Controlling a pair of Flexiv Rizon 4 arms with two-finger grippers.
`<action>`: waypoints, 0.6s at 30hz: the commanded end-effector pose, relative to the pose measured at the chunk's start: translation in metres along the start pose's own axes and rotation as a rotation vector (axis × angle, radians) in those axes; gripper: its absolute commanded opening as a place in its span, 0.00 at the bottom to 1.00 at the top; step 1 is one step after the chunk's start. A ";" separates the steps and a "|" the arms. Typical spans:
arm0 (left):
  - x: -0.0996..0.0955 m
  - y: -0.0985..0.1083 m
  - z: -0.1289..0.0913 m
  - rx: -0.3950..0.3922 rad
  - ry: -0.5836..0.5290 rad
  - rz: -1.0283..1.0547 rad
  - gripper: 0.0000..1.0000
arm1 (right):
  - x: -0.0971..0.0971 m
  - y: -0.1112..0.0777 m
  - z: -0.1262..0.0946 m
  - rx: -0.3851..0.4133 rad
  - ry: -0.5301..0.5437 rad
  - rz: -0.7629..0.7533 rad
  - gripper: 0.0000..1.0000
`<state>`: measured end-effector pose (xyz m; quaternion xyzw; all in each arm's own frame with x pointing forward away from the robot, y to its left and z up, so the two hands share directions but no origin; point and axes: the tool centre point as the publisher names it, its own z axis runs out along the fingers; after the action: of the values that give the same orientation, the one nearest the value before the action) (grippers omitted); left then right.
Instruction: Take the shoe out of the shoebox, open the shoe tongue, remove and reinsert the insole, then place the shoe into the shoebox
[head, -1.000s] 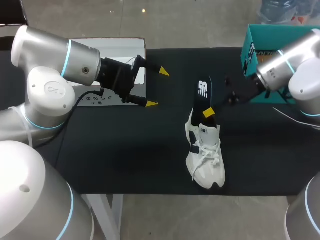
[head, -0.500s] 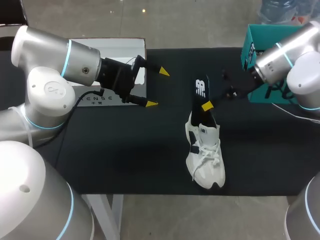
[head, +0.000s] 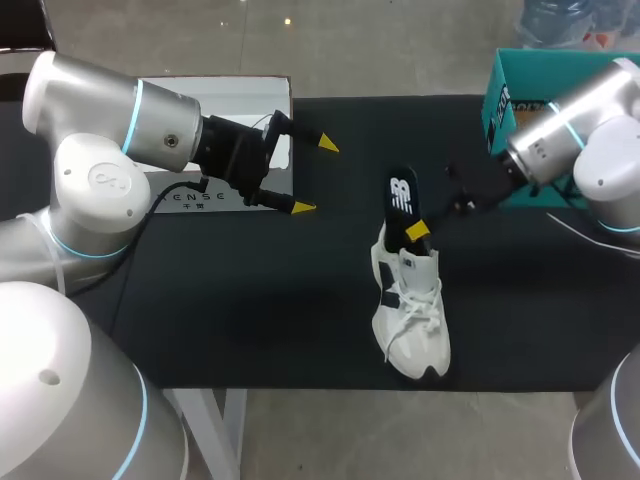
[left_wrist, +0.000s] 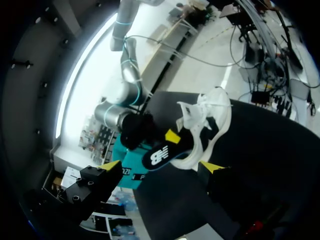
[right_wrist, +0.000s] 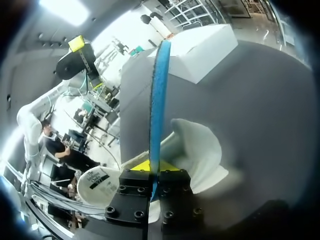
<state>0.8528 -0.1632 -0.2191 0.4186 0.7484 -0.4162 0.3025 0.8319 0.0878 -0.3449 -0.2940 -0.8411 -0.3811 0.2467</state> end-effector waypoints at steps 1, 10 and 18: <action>0.000 0.000 -0.001 -0.001 0.002 0.001 1.00 | 0.002 -0.014 0.005 -0.003 0.001 0.015 0.00; 0.000 0.000 -0.001 -0.001 0.002 0.001 1.00 | 0.004 -0.026 0.014 0.016 0.018 0.045 0.00; 0.000 0.000 -0.001 -0.001 0.002 0.001 1.00 | 0.002 -0.009 0.003 0.007 -0.007 0.025 0.54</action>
<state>0.8528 -0.1632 -0.2191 0.4186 0.7484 -0.4161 0.3025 0.8213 0.0854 -0.3529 -0.3052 -0.8371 -0.3783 0.2509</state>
